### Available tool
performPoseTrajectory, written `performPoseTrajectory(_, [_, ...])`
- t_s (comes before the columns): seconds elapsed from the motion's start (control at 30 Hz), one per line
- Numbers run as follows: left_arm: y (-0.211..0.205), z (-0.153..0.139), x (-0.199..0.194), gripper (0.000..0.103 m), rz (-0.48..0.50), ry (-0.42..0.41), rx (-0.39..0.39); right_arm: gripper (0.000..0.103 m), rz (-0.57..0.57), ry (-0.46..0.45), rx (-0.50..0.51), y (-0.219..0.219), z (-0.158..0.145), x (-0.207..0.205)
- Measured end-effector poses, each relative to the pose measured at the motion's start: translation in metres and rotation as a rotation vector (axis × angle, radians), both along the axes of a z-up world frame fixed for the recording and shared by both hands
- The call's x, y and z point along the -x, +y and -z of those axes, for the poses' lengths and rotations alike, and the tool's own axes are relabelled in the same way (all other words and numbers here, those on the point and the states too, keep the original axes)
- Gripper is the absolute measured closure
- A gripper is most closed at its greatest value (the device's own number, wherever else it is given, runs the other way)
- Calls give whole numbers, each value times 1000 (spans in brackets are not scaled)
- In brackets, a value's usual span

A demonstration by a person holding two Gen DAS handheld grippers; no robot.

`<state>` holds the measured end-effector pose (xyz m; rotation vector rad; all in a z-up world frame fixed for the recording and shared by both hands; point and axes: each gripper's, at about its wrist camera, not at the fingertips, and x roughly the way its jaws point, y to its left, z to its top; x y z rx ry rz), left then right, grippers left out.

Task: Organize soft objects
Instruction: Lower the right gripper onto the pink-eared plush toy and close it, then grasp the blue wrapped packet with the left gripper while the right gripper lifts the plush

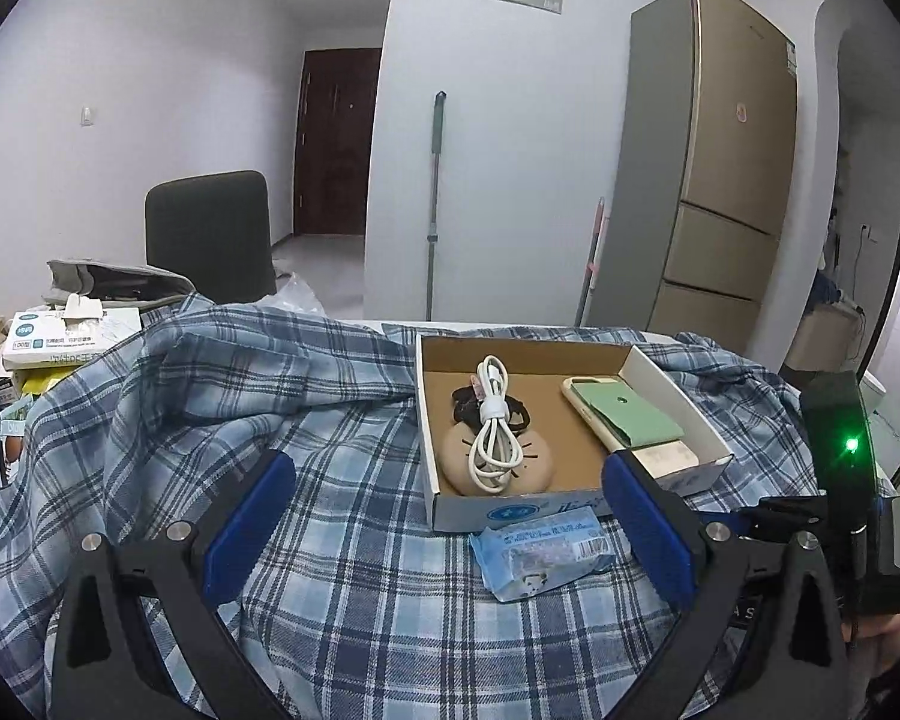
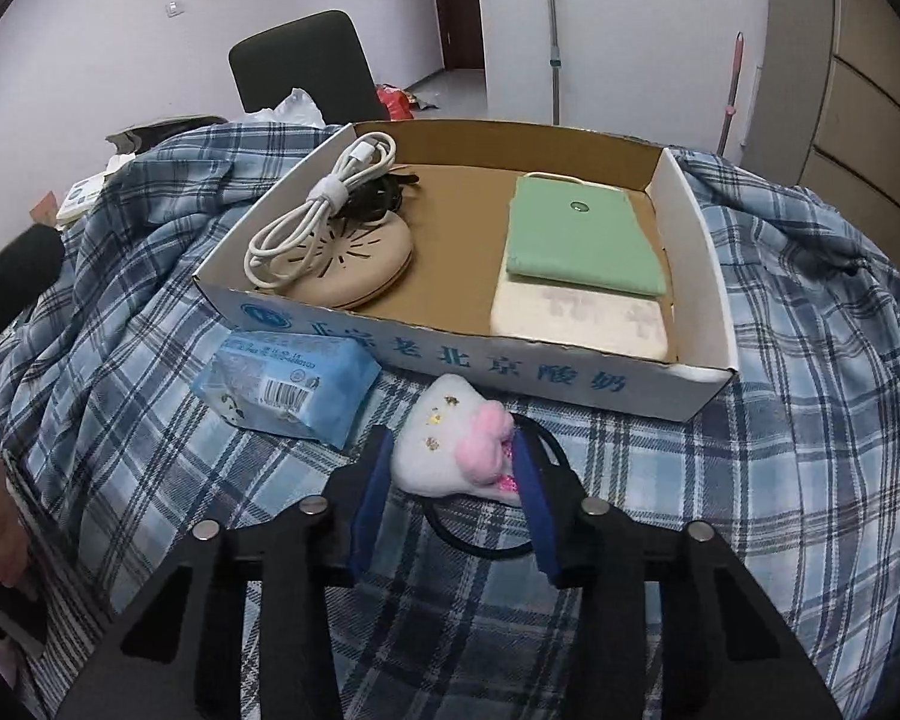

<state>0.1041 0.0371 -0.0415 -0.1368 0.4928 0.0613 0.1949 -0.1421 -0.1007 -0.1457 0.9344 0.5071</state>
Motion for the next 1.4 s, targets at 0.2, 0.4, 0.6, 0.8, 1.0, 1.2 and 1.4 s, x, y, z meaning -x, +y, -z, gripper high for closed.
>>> performPoseTrajectory(0.2, [3,3,-3,0,12,19,19,76,-4,-46,-62,-9,-12,8])
performPoseTrajectory(0.4, [7,15,-25,0,60,165,98,76,72,-222,-100,-27,-42,26])
performPoseTrajectory(0.6, [-10,15,-39,0,110,264,148,76,117,-239,-129,-38,-51,23])
performPoseTrajectory(0.8, [-38,34,-64,8,66,413,126,76,167,-219,-113,-48,-46,18])
performPoseTrajectory(1.0, [-53,46,-77,8,68,449,70,76,154,-206,-129,-49,-45,19])
performPoseTrajectory(1.2, [-52,56,-78,8,79,445,58,76,142,-189,-122,-47,-41,18])
performPoseTrajectory(1.4, [-51,64,-79,8,98,457,72,76,143,-176,-106,-45,-36,15])
